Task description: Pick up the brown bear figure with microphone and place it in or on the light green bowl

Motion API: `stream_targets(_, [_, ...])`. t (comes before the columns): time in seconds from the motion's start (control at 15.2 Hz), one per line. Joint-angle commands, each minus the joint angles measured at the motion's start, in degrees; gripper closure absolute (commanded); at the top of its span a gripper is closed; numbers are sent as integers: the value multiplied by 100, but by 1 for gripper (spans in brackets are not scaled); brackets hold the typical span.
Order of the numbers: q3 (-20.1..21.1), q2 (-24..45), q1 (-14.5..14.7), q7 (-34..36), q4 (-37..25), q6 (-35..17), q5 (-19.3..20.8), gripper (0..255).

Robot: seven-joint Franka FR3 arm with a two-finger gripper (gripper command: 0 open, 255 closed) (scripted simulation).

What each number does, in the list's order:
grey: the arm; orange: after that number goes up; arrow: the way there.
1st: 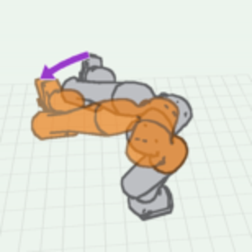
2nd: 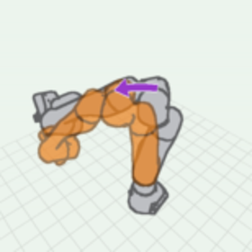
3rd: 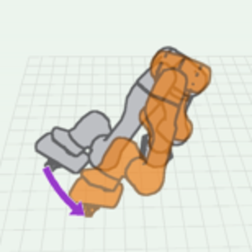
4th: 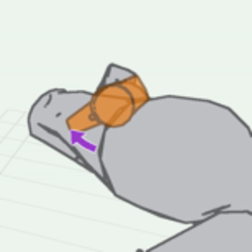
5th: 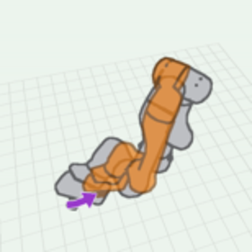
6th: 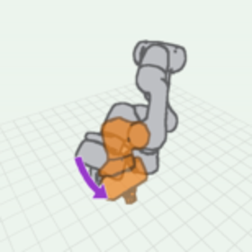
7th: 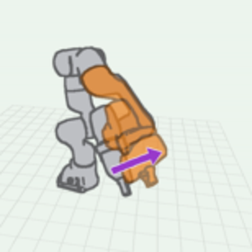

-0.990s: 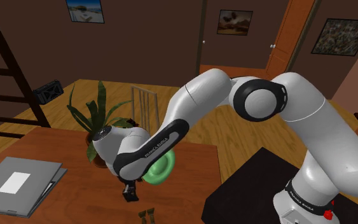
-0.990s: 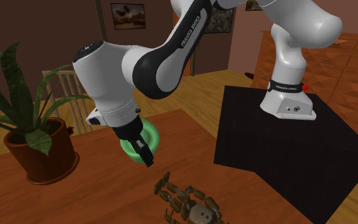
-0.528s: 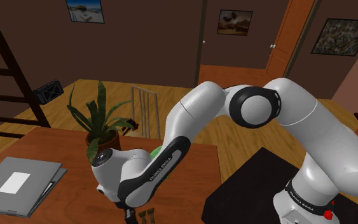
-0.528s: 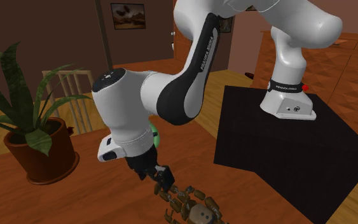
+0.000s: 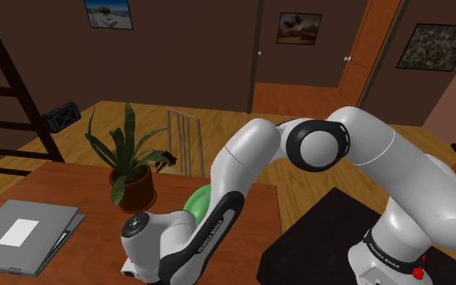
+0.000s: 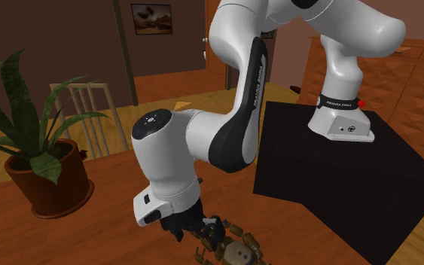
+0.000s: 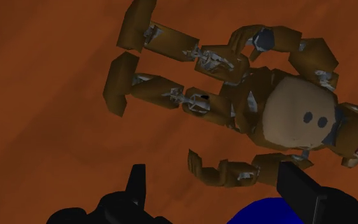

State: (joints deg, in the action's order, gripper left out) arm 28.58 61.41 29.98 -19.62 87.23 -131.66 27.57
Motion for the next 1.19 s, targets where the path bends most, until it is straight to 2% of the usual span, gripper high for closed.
stream_targets(0.0, [-35,100,44,23,-8,-99,38,0])
stream_targets(0.66, [-90,245,92,39,-65,-196,78,0])
stream_targets(0.73, [-90,245,92,39,-65,-196,78,255])
stream_targets(1.12, [-90,245,92,39,-66,-195,77,255])
